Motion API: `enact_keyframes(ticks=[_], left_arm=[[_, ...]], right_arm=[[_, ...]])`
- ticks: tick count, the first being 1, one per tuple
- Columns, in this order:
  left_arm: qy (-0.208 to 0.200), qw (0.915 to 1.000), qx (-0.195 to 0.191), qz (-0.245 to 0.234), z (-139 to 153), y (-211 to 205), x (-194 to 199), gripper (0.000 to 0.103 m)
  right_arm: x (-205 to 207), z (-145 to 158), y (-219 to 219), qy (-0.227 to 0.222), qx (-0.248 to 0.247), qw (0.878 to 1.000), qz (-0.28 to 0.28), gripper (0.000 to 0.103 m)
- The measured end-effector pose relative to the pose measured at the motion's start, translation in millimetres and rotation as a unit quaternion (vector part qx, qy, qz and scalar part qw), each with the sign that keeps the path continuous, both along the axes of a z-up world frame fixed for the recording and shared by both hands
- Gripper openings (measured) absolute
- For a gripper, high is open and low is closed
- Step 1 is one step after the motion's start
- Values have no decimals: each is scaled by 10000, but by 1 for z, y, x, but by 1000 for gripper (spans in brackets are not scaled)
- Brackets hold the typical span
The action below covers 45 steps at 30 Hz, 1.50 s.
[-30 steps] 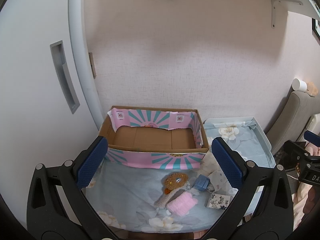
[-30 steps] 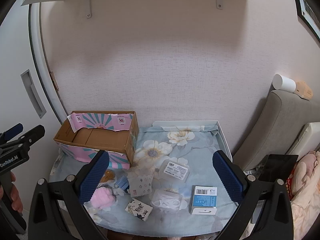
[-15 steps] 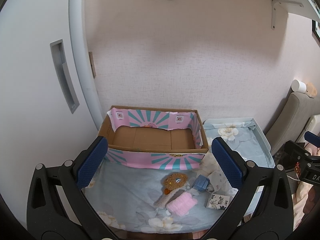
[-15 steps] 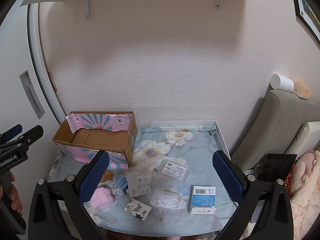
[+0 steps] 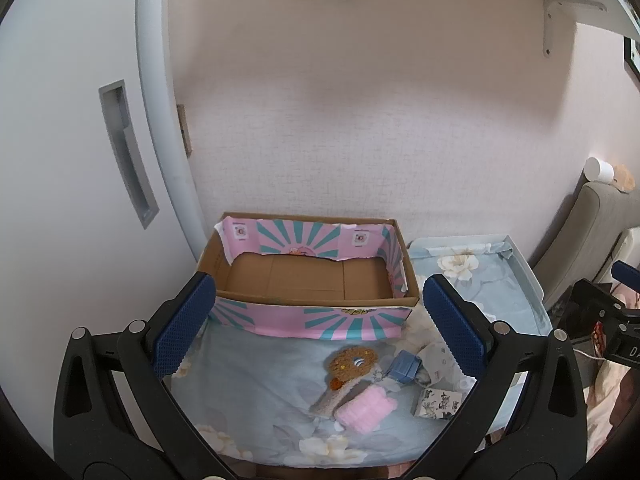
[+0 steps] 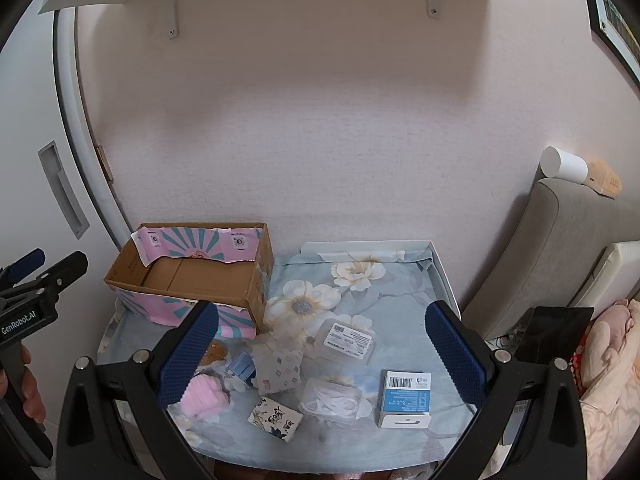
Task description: Organize objects
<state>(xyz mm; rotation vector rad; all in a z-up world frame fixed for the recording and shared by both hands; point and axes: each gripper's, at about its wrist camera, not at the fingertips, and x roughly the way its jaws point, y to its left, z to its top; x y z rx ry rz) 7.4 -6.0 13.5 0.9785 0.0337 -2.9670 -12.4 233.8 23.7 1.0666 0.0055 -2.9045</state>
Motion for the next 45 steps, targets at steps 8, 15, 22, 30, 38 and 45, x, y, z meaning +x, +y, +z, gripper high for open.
enact_keyframes(ticks=[8, 15, 22, 30, 38, 45], left_arm=[[-75, 10000, 55, 2, -4, 0, -1, 103], [-252, 9995, 181, 33, -16, 6, -2, 103], [-559, 9982, 153, -131, -40, 32, -4, 103], [-794, 9949, -112, -613, -74, 87, -12, 103], [-1069, 9862, -522, -1155, -122, 133, -25, 103], [-1336, 9769, -795, -1470, -163, 154, -41, 103]], right_arm=[[1, -2, 13, -41, -45, 9999, -82, 103], [-3, -9, 35, -194, -65, 9996, -206, 103], [-11, -31, 68, -499, -131, 9981, -328, 103], [-18, -72, 98, -976, -195, 9940, -448, 103], [-27, -121, 118, -1518, -279, 9867, -515, 103], [-36, -162, 128, -1893, -410, 9794, -576, 103]])
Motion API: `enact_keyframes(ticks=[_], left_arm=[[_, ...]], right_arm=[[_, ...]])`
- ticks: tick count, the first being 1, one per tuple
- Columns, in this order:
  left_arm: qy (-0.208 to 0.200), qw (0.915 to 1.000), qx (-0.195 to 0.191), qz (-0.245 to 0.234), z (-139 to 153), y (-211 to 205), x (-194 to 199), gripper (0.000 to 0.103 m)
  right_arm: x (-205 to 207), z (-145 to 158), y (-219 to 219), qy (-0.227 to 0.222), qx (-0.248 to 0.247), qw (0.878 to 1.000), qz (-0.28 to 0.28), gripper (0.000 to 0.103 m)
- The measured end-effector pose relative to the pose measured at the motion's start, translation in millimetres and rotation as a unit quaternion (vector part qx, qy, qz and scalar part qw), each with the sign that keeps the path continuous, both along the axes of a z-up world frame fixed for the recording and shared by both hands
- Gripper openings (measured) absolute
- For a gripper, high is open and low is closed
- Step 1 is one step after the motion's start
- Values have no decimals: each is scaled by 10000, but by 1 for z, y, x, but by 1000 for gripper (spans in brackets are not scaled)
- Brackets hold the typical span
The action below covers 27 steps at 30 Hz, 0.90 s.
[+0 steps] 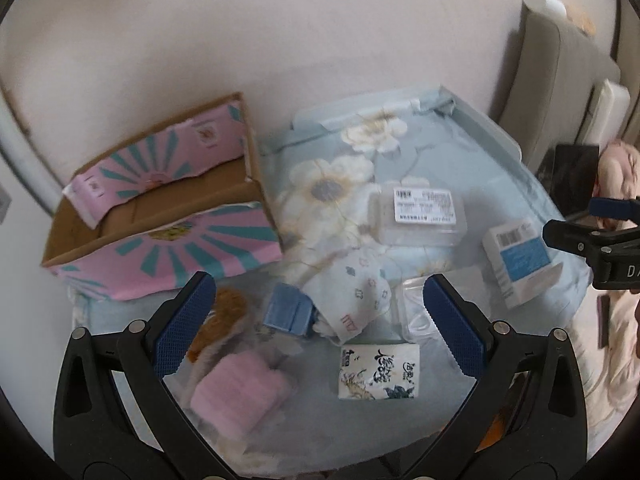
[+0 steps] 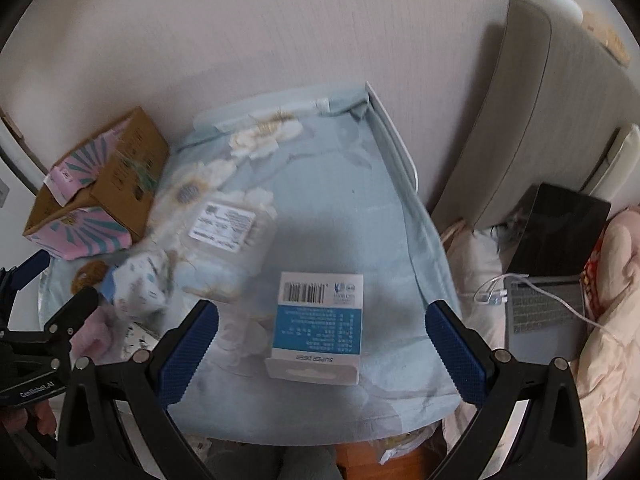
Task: Organize objects
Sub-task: 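Grasp the white patterned mask with the left gripper while the right grasps the blue-white box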
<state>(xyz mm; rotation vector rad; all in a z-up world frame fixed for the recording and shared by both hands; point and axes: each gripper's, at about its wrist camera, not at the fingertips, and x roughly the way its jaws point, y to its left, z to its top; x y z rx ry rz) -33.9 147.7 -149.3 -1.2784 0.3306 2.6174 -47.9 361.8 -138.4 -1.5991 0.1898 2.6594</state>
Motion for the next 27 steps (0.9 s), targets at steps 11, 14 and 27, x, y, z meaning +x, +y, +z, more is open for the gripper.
enact_keyframes(ticks=[11, 14, 27], left_arm=[[-444, 9988, -186, -69, -42, 9, -31, 96], [-605, 9981, -123, 15, -49, 9, -37, 92], [-876, 9953, -372, -188, -62, 17, -48, 76]], right_arm=[[-24, -45, 7, -466, -73, 9988, -126, 103], [-28, -53, 8, -580, -87, 9981, -162, 102], [-32, -73, -3, -858, 47, 9963, -20, 78]])
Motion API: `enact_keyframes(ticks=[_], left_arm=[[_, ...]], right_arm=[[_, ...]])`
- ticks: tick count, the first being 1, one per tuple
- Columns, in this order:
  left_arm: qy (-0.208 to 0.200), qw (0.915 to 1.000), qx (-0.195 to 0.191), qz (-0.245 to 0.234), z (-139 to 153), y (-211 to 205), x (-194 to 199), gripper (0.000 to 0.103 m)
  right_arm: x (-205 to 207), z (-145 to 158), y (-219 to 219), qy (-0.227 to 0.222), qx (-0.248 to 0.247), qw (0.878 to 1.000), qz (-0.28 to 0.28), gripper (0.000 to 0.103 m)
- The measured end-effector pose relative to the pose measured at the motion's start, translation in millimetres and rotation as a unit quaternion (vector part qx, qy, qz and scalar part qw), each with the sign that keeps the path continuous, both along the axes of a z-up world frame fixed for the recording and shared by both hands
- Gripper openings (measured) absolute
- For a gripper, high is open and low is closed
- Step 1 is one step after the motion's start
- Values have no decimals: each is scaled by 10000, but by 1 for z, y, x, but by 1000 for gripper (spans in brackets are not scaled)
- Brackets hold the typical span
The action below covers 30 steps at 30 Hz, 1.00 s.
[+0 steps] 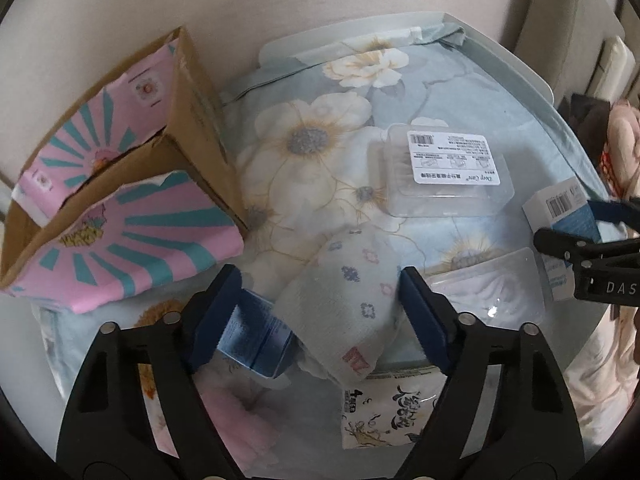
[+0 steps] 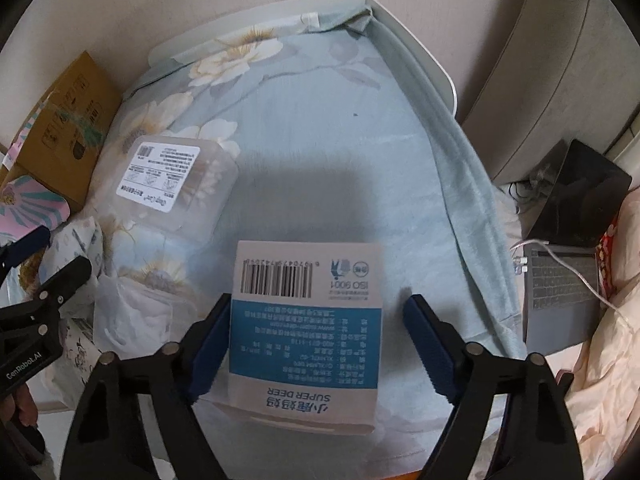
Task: Organize objects
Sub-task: 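Grasp the white patterned mask with the left gripper while the right grasps the blue-white box, then carry mask and box into the cardboard box and open both grippers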
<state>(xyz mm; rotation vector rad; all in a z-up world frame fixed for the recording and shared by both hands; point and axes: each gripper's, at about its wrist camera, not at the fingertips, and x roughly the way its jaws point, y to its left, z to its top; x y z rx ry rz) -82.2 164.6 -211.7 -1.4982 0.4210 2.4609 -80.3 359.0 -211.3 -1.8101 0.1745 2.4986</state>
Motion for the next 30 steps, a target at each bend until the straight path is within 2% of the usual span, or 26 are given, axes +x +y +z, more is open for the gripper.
enact_keyframes(ticks=[6, 10, 13, 20, 30], left_arm=[[-9, 9986, -336, -408, -3, 13, 0, 65], [-148, 9981, -412, -426, -11, 18, 0, 54], [-239, 9981, -301, -474, -12, 18, 0, 44], [-200, 9988, -136, -423, 1, 15, 1, 41], [164, 9991, 395, -44, 61, 1, 5, 41]], right_arm=[[-1, 0, -11, 65, 133, 9997, 168, 66], [-1, -1, -14, 78, 144, 9997, 159, 65], [-1, -1, -13, 82, 122, 9998, 143, 65], [1, 7, -7, 165, 135, 9997, 139, 64], [0, 50, -4, 557, 95, 9981, 244, 64]])
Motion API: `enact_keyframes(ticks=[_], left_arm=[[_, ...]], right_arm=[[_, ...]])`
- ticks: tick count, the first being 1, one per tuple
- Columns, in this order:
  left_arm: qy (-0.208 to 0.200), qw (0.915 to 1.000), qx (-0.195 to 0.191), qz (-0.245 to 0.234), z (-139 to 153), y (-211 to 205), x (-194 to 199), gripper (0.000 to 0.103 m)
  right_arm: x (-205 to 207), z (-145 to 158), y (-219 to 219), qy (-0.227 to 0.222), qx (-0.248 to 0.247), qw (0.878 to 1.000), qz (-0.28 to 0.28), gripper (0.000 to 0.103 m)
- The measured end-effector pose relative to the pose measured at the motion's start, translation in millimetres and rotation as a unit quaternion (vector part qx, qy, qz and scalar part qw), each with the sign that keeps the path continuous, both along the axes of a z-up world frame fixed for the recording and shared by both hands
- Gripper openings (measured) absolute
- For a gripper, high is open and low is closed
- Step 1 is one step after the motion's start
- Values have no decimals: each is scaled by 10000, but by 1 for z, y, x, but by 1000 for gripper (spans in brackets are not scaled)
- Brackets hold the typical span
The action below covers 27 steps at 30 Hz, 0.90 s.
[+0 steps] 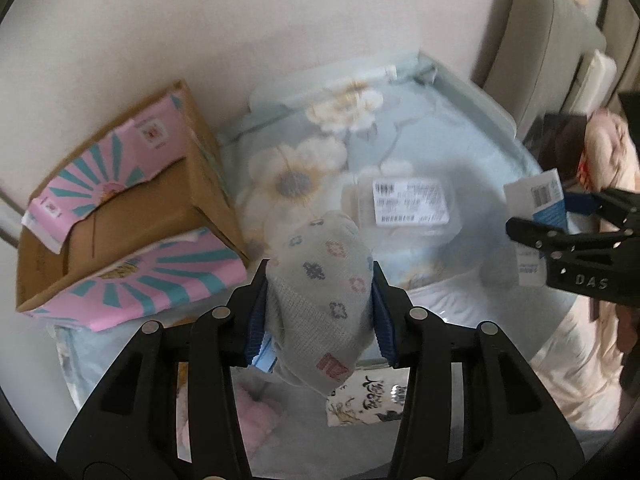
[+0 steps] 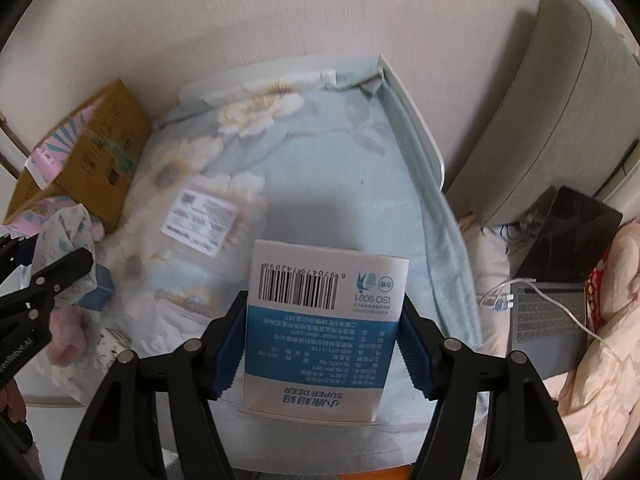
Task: Organize objects
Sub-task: 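Carry mask and box into the cardboard box and open both grippers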
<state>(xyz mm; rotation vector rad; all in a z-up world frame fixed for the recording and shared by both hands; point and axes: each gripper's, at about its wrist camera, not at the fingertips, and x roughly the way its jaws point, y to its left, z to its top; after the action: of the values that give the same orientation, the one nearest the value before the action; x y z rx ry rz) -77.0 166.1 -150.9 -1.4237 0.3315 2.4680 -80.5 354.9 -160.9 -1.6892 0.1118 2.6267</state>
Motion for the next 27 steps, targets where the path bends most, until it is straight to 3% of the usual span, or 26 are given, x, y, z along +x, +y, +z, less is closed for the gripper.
enact_keyframes(ticks=[12, 19, 27], left_arm=[[471, 9959, 746, 173, 78, -34, -10, 41], [754, 9920, 945, 360, 120, -74, -22, 41], [1033, 9887, 828, 699, 150, -143, -49, 41]], right_arm=[[-5, 80, -16, 598, -214, 9979, 135, 64], [-23, 128, -45, 954, -281, 9944, 370, 64], [-59, 160, -99, 1153, -474, 9894, 741, 64]])
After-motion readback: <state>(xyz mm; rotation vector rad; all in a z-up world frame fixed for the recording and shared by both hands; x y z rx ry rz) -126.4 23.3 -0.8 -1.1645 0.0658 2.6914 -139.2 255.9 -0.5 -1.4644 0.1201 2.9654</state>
